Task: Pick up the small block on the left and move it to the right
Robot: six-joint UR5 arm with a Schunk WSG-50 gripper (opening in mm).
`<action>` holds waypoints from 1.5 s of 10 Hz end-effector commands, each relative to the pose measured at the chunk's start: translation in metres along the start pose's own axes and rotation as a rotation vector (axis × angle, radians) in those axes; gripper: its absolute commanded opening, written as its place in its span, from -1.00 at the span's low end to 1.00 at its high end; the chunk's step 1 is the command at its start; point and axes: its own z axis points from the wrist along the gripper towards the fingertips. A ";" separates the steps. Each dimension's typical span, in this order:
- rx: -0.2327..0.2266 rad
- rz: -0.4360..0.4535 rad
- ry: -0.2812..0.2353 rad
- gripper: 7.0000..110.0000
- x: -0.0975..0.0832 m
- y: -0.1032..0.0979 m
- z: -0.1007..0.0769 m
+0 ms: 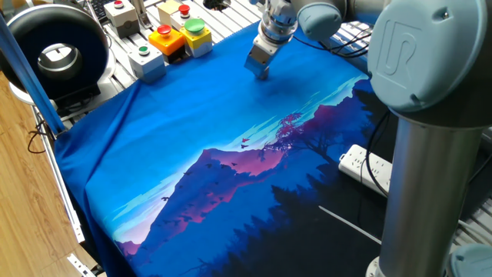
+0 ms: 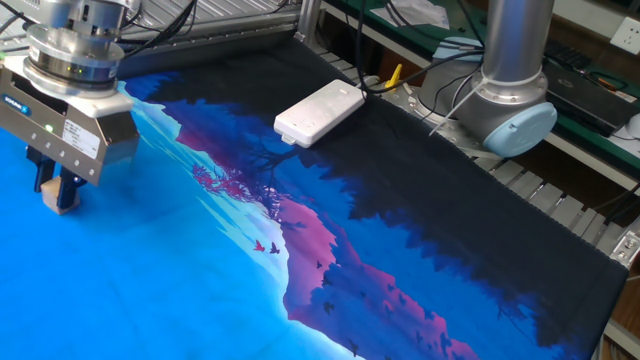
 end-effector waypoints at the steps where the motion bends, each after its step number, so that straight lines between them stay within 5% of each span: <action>1: -0.009 0.013 0.023 -1.00 0.006 0.000 -0.009; 9: -0.017 0.042 0.136 -1.00 0.033 0.007 -0.073; 15: -0.048 0.121 0.153 -1.00 0.026 0.033 -0.079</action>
